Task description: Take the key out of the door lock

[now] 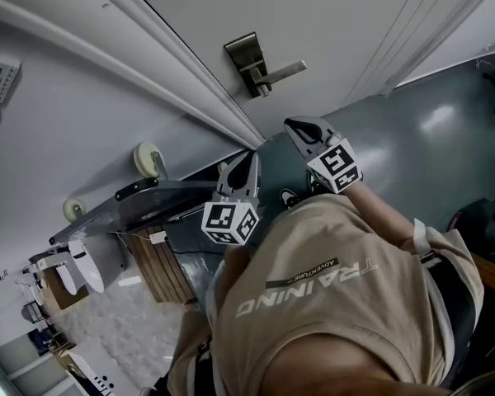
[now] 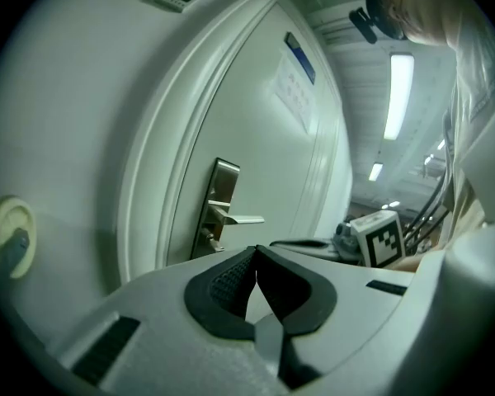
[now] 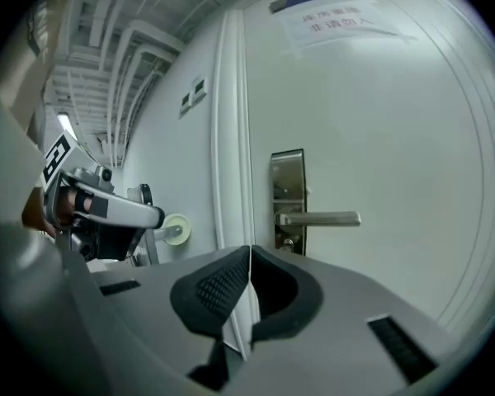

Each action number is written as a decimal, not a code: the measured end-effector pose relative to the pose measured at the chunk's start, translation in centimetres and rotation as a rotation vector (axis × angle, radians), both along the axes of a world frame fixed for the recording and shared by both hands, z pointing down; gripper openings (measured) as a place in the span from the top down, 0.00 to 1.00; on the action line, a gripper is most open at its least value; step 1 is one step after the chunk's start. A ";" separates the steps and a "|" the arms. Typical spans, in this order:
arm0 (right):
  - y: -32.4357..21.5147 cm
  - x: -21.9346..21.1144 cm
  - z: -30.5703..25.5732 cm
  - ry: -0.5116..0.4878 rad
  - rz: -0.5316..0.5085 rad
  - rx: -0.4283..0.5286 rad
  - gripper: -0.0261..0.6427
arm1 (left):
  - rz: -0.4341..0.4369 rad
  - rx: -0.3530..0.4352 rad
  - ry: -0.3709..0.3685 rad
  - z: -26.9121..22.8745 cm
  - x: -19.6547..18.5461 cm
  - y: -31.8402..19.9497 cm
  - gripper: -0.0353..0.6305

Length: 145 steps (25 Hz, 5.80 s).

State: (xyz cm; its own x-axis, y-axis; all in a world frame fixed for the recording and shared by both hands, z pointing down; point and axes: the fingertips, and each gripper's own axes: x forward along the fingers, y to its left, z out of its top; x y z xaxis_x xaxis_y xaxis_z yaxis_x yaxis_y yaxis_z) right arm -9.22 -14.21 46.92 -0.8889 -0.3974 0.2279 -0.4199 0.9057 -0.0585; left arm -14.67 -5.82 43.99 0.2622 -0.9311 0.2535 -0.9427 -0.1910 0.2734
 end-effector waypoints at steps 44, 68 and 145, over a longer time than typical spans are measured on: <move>-10.4 -6.8 8.9 -0.441 -0.097 -1.174 0.87 | -0.256 -0.119 0.021 2.7 -0.3 -7.3 0.94; -10.5 -7.7 8.4 -0.504 -0.048 -1.321 0.92 | -0.285 -0.149 -0.001 3.7 1.4 -7.9 0.94; -10.2 -7.7 8.4 -0.557 -0.004 -1.290 0.92 | -0.275 -0.137 -0.031 3.3 3.2 -5.1 0.94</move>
